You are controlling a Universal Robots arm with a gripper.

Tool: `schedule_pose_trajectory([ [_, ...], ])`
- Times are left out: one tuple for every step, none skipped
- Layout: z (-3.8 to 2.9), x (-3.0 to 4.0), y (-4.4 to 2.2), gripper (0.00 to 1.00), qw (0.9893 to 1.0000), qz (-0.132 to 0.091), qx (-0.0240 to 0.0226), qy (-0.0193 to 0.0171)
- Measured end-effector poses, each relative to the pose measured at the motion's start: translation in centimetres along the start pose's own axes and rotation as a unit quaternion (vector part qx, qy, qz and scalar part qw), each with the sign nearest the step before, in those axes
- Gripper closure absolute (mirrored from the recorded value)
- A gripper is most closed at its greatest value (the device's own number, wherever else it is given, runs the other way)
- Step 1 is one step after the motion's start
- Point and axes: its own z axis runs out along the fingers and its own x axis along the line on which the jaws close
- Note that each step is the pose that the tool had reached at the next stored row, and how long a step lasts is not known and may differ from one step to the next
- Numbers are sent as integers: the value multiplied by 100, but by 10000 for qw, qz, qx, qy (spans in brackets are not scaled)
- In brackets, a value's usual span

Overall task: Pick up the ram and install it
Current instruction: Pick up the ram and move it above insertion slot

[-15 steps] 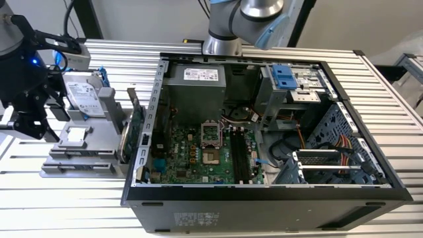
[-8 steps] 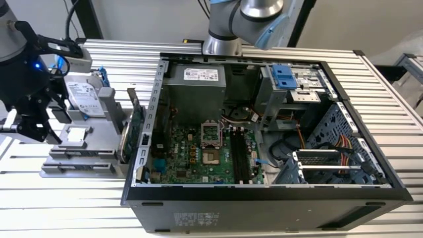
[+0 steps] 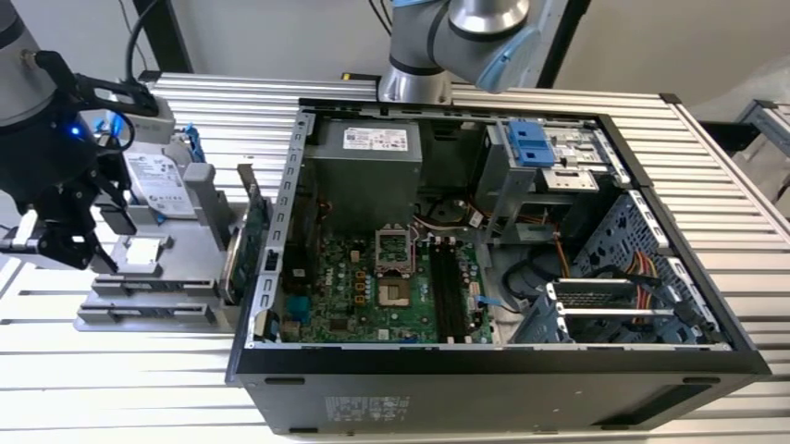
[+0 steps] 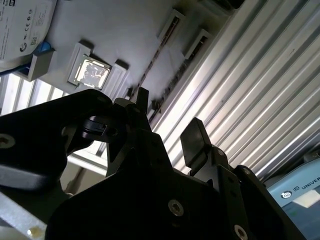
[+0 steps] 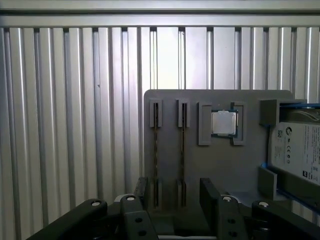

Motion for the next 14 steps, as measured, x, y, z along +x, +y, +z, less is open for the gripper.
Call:
schedule_pose_trajectory([
  [9,0,0,0,10000,0,0,0],
  [18,0,0,0,10000,0,0,0],
  [28,0,0,0,10000,0,0,0],
  [36,1,0,0,10000,0,0,0],
  [44,1,0,0,10000,0,0,0],
  [53,1,-1,0,10000,0,0,0],
  [62,1,-1,0,10000,0,0,0],
  [71,1,-1,0,10000,0,0,0],
  [79,1,-1,0,10000,0,0,0],
  [87,2,-1,0,10000,0,0,0],
  [95,2,-1,0,10000,0,0,0],
  [103,2,-1,0,10000,0,0,0],
  [111,2,-1,0,10000,0,0,0],
  [120,2,-1,0,10000,0,0,0],
])
